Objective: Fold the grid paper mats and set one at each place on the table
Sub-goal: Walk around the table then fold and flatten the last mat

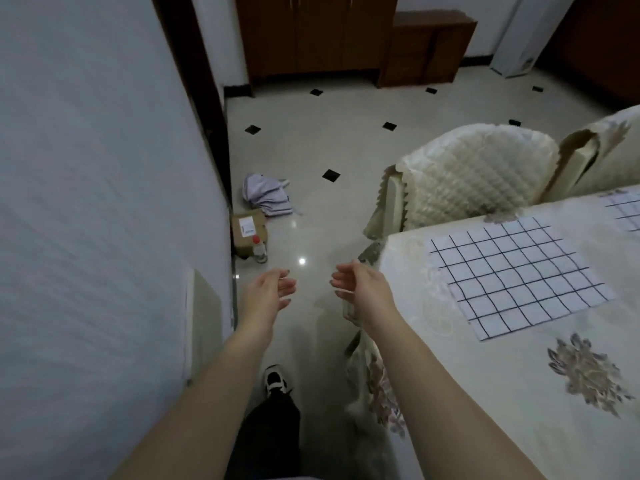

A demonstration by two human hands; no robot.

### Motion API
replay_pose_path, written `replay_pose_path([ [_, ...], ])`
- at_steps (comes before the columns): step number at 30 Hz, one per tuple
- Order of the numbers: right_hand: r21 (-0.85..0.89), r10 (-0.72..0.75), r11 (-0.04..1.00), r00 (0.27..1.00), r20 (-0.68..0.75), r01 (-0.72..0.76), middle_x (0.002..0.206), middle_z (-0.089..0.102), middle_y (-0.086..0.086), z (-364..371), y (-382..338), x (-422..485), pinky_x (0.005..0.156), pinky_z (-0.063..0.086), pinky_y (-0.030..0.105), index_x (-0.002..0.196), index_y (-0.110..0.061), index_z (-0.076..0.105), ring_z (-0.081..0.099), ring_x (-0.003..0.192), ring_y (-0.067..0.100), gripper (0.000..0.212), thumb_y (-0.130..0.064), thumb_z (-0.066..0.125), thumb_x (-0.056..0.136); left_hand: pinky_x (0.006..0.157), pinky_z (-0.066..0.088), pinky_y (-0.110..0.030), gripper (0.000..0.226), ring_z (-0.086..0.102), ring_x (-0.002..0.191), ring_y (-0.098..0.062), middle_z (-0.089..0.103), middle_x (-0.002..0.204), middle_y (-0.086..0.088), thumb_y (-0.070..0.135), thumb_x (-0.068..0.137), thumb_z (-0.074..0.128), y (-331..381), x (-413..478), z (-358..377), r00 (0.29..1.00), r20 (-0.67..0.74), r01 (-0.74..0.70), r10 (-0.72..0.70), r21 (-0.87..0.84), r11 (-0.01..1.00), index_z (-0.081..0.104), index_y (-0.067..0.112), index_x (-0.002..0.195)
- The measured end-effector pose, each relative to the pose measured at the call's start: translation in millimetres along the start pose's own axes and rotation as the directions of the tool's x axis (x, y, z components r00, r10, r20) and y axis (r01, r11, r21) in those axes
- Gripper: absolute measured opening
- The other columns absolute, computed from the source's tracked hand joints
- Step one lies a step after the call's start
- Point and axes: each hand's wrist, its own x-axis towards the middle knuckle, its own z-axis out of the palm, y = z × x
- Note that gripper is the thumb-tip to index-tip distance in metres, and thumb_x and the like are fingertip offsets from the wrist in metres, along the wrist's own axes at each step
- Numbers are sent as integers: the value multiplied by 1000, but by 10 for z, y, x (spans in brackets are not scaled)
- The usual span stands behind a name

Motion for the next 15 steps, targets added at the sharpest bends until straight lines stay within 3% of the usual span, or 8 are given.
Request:
replay_pose_path([
  [4,-28,-9,1000,998,-62,7,89,67,12,334,-185,595,77,54,34,92,-7,65,65,87,25,35,-25,37,100,85,52,-37,24,67,86,-21,70,92,-11,20,96,46,316,671,91,1000,23,14,-14,-11,1000,66,8,100],
  [7,-27,-19,999,997,-77,17,89,66,12,576,-373,979,81,53,36,96,-5,65,64,86,24,36,-25,36,101,83,51,-36,27,67,85,-21,69,92,-11,21,98,45,602,1176,193,999,41,-4,4,-15,1000,66,6,105],
  [15,45,-17,999,989,-147,24,82,64,10,808,-797,1697,77,52,33,91,-3,64,63,80,23,36,-23,36,102,78,50,-35,23,66,82,-22,69,87,-11,17,95,47,1072,2076,464,996,74,44,-45,19,999,66,5,101],
])
